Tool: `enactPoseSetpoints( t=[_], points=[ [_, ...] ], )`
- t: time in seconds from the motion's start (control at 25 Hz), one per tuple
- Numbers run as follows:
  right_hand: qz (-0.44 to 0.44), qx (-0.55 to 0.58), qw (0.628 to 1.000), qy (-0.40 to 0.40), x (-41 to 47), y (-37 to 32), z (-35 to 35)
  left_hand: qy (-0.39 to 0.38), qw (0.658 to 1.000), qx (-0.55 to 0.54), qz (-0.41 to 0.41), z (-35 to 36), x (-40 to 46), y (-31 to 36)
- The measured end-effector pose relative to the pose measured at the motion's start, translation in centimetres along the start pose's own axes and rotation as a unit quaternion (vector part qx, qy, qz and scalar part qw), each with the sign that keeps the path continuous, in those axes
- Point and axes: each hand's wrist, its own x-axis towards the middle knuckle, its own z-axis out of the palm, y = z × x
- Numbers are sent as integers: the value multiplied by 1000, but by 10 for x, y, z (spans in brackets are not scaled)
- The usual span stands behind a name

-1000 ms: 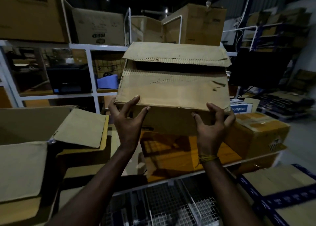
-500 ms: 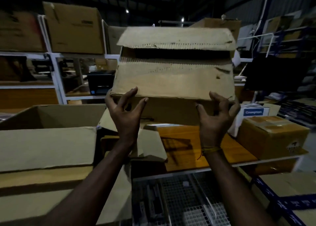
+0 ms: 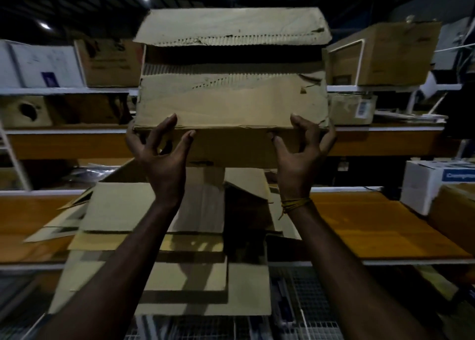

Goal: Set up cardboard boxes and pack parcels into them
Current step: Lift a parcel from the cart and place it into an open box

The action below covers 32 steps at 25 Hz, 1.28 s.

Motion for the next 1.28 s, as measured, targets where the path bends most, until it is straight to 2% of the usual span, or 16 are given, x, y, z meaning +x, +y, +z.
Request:
enactPoseSetpoints(
  t=[0.32, 0.48, 0.64, 0.76, 0.84, 0.96, 1.12, 1.28],
  points=[
    [45, 35, 998, -39, -65, -46, 156, 19, 994, 102, 15, -126, 90, -70],
    [71, 0, 995, -74, -87, -61, 202, 2, 992, 122, -18, -165, 119, -104],
    [101, -106, 984, -100, -92, -67, 225, -46, 986, 153, -50, -180, 142, -127],
    [117, -234, 957, -130, -81, -60, 232, -95, 974, 188, -86, -172, 158, -144],
    [130, -277, 938, -163, -71, -51, 236, -110, 966, 208, -109, -164, 159, -160],
    [147, -314, 916, -200, -78, -29, 239, -125, 951, 241, -145, -155, 146, -189],
    [208, -309, 896, -241, -107, 19, 240, -160, 920, 297, -199, -149, 118, -223],
    [232, -325, 871, -285, -136, 55, 238, -183, 890, 345, -235, -150, 86, -264]
  ],
)
